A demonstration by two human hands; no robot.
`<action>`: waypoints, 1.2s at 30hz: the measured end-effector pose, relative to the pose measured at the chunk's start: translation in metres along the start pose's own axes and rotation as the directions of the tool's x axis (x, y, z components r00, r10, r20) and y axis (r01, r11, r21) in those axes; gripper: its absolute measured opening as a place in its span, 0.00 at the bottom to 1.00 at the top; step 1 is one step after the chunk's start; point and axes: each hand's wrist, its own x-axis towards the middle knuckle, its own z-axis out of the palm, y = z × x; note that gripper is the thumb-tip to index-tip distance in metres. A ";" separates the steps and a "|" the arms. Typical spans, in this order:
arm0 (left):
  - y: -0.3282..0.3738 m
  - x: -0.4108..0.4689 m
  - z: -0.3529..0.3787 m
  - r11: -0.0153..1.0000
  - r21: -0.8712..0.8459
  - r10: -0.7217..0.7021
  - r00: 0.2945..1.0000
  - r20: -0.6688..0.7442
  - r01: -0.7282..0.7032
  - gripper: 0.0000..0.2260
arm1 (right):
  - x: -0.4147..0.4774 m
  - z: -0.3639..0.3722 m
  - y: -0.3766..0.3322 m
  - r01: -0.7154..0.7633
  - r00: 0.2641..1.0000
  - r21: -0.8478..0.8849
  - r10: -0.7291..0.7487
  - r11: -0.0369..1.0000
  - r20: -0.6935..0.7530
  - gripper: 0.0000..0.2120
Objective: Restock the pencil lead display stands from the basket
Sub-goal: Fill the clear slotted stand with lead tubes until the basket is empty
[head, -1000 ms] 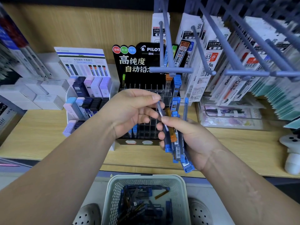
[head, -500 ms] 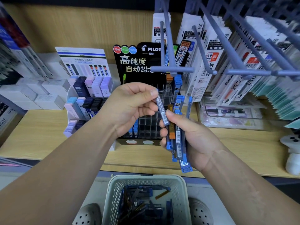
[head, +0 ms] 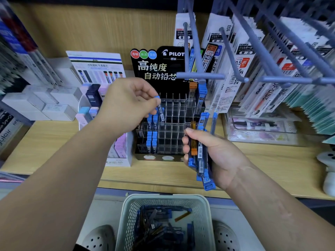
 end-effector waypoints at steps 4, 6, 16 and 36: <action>-0.006 0.000 0.007 0.979 0.191 0.075 0.997 -0.005 -0.073 0.08 | -0.001 0.001 0.000 0.004 1.000 -0.006 -0.004 1.000 0.001 0.06; -0.008 -0.001 0.009 0.963 0.251 0.098 0.995 -0.002 -0.094 0.07 | -0.001 0.000 0.000 0.006 1.000 -0.011 -0.006 1.000 -0.001 0.06; -0.013 -0.001 0.023 0.830 0.534 0.196 0.981 -0.009 -0.161 0.03 | -0.002 -0.001 -0.001 0.021 1.000 -0.022 -0.021 1.000 0.009 0.05; 0.016 -0.023 0.037 0.942 -0.084 -0.274 0.887 0.372 0.326 0.04 | -0.006 0.006 0.001 0.031 0.997 -0.098 -0.024 0.995 0.071 0.03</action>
